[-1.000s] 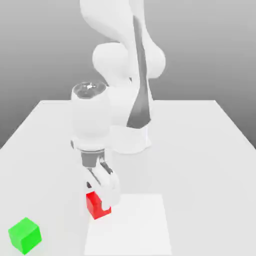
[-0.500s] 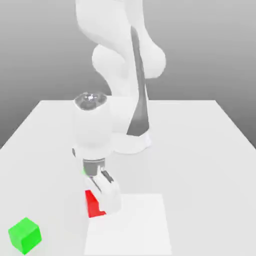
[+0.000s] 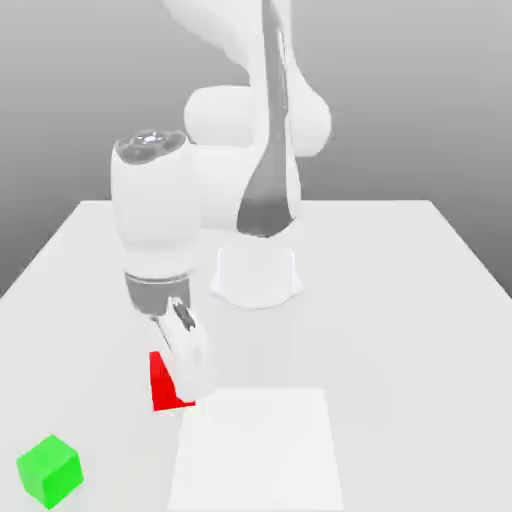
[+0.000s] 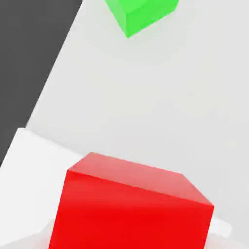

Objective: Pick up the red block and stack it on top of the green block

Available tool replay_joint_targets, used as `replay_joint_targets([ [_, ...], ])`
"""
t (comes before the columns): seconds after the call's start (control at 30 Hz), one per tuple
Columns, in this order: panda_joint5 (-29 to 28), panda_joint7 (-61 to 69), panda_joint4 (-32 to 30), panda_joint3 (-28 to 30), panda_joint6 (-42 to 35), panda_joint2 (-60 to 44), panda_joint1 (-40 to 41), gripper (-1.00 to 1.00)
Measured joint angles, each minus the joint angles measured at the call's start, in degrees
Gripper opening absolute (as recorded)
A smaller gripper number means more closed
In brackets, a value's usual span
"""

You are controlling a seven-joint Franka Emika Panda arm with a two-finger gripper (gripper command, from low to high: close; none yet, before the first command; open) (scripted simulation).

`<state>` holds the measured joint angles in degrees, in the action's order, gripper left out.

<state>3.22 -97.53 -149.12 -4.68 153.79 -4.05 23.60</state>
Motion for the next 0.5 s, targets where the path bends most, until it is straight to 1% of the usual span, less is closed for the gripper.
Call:
replay_joint_targets([
  [0.23,-2.2,-10.6,13.8,5.4,-6.6,-7.6,3.0,-1.0],
  [0.37,-2.1,-11.4,15.5,6.1,-0.8,-15.2,3.2,-1.0],
  [0.4,-2.0,-11.4,15.6,6.1,0.2,-16.3,3.2,1.0],
  [0.5,-2.0,-11.4,15.6,6.1,0.2,-16.3,3.2,1.0],
])
